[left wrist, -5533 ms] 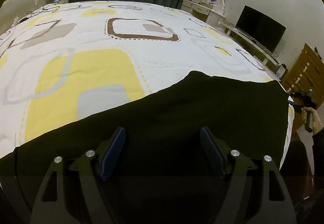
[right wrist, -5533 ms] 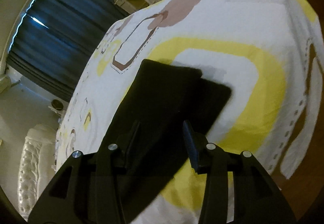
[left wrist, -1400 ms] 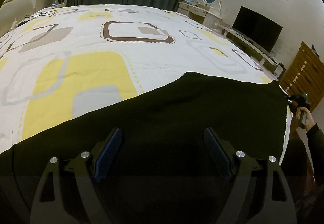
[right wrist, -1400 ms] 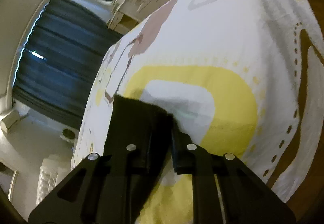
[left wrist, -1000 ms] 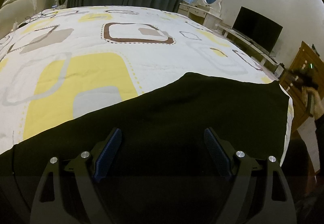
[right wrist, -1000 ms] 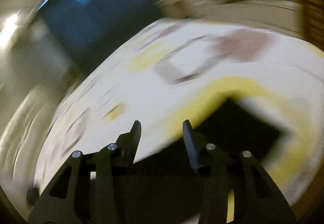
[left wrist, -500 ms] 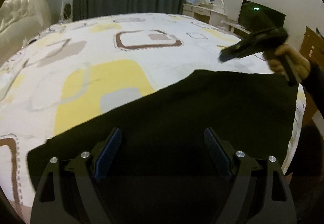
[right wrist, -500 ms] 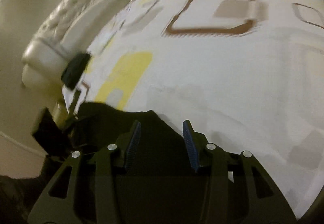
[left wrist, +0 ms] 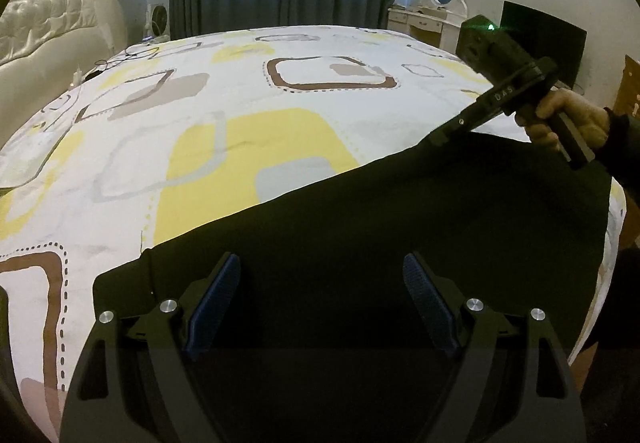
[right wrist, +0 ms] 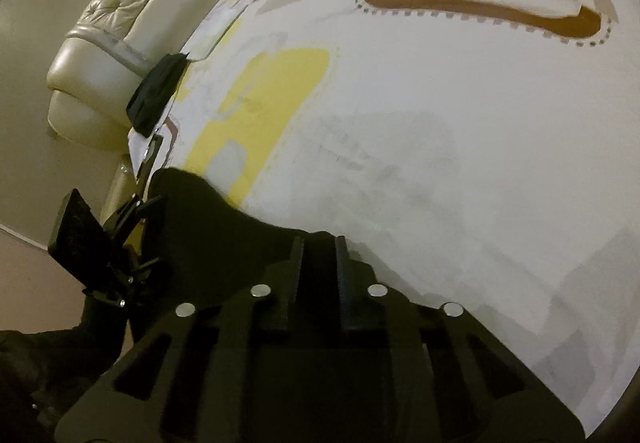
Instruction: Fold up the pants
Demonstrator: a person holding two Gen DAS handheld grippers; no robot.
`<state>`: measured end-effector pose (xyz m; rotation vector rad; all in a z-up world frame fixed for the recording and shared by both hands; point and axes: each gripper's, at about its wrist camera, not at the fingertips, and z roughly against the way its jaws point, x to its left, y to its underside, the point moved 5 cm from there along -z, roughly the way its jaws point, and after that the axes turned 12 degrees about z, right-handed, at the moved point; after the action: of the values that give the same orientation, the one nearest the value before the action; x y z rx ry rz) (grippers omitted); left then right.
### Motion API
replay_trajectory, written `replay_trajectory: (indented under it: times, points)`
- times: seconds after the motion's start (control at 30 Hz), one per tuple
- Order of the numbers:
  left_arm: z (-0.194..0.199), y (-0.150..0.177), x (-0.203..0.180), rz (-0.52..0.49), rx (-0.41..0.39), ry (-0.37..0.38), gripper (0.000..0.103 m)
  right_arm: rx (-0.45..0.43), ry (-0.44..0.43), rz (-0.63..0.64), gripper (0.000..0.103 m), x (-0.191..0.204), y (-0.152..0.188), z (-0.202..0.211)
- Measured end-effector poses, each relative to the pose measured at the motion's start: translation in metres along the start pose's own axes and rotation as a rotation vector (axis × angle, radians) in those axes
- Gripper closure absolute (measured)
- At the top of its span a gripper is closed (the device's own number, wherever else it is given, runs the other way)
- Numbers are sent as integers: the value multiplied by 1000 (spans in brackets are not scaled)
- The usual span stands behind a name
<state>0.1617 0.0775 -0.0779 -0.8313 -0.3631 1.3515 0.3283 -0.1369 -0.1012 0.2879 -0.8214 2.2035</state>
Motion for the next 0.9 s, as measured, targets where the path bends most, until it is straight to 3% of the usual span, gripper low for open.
replay_trajectory:
  times: [0.07, 0.33, 0.37, 0.43, 0.5, 0.53, 0.57, 0.6, 0.7, 0.77, 0.9]
  points:
    - [1, 2, -1, 2, 3, -1, 20, -17, 14, -4, 96, -2, -3, 1]
    - [-2, 8, 2, 12, 13, 5, 20, -63, -36, -97, 95, -24, -3, -9]
    - [-2, 8, 2, 13, 14, 8, 20, -80, -28, -103, 95, -26, -3, -5]
    - [-1, 10, 2, 8, 18, 8, 20, -140, 66, -131, 94, -37, 0, 19]
    - [-1, 11, 3, 2, 17, 2, 20, -211, 86, -169, 90, -43, 10, 46]
    - [-1, 13, 3, -1, 17, -2, 20, -257, 113, -185, 74, -45, 19, 65]
    - [0, 14, 3, -3, 17, -5, 20, -307, 151, -206, 58, -47, 31, 88]
    - [0, 15, 3, -2, 15, -6, 20, -346, 173, -223, 56, -48, 41, 105]
    - [1, 15, 3, 5, 11, -7, 20, -471, 229, -291, 55, -52, 91, 167]
    - [4, 15, 0, 1, 10, -21, 20, -528, 324, -357, 54, -58, 131, 208]
    - [10, 11, -5, 5, 9, -50, 20, -654, 558, -560, 53, -67, 244, 295]
